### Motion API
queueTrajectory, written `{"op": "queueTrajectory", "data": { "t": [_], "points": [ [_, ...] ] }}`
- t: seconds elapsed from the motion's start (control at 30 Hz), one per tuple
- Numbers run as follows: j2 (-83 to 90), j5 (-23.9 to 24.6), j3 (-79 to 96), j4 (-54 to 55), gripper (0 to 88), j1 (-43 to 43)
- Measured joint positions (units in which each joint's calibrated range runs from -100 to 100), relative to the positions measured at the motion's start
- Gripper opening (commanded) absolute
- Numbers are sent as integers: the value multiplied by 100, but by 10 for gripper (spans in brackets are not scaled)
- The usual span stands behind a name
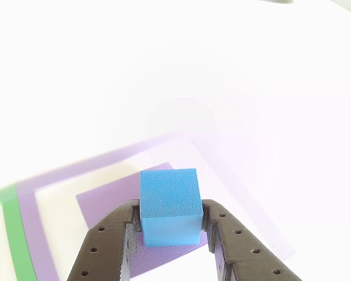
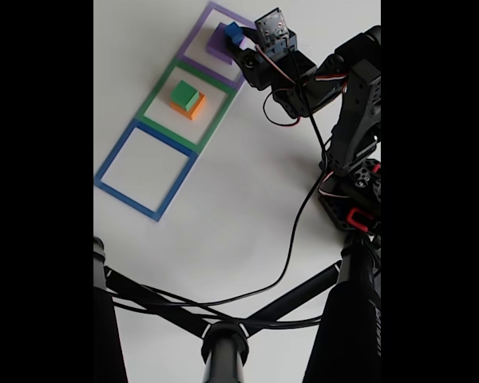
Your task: Tower of hanoi
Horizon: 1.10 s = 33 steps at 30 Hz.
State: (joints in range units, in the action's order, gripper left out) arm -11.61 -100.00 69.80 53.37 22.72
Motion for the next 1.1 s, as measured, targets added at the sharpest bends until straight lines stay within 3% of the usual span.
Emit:
{"op": "queueTrajectory", "data": {
  "t": [0.27,0.47,0.8,1.1],
  "points": [
    [236,0,104,-185,54,0],
    [1562,0,131,-1509,52,0],
    [4458,0,-757,-5995,52,-82],
    [5412,0,-3438,-10626,44,-352]
  ]
}}
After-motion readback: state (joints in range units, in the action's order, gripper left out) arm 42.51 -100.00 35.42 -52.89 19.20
